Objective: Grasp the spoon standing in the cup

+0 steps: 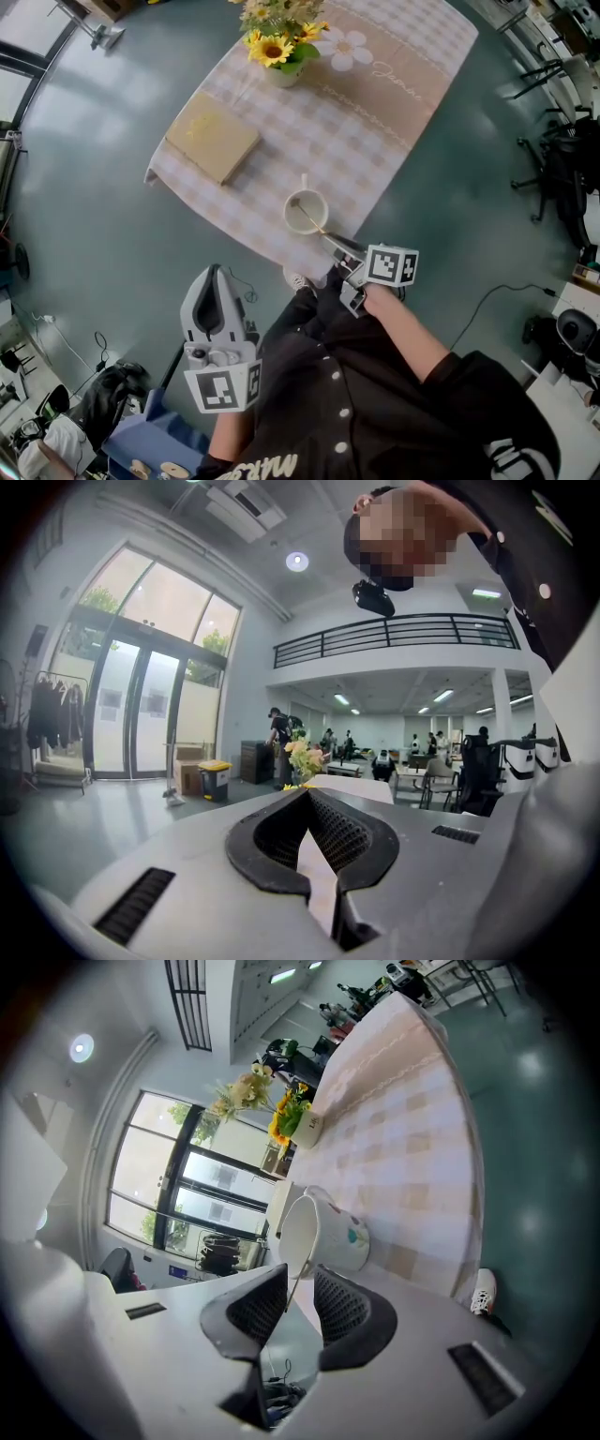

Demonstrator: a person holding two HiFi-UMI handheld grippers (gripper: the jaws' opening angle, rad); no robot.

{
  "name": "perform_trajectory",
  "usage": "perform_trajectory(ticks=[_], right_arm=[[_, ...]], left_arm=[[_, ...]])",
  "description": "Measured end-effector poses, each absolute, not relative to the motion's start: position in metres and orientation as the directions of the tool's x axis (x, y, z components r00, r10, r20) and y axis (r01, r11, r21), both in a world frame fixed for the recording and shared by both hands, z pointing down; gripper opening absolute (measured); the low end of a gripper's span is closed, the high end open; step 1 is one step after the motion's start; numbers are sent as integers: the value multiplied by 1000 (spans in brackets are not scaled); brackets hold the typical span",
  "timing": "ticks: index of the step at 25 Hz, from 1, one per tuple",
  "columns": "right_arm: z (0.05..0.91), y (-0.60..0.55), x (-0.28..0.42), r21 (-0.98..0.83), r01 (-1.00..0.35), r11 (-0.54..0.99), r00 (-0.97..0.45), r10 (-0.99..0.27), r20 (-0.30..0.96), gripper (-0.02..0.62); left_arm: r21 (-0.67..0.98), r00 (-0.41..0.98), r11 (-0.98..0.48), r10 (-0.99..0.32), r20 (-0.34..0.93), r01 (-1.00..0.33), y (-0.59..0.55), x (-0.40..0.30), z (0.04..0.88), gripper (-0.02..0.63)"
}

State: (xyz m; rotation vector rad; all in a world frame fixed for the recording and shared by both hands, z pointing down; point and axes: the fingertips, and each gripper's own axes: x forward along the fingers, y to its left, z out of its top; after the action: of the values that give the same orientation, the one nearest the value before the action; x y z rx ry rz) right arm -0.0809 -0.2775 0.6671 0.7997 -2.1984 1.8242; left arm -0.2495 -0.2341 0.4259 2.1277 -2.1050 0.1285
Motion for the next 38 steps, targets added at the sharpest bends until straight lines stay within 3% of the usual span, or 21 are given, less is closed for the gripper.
perform_trajectory(ticks=[5, 17, 33, 38], right_arm=[[665, -279, -83, -863, -499, 81, -842, -281, 461, 6], [665, -278, -77, -855, -516, 40, -832, -260, 490, 6], [617, -265, -70, -823, -538, 181, -830, -282, 480, 5], [591, -265, -71, -832, -503, 234, -848, -320, 423, 5]], left_arm=[[40, 6, 1, -987, 163, -999, -234, -252, 425, 17], [37, 4, 1, -988, 154, -999, -235, -250, 420, 17], [23, 33, -32, -998, 58, -999, -236, -247, 389, 17], [18, 48, -47, -998, 33, -999, -235, -245, 381, 17]])
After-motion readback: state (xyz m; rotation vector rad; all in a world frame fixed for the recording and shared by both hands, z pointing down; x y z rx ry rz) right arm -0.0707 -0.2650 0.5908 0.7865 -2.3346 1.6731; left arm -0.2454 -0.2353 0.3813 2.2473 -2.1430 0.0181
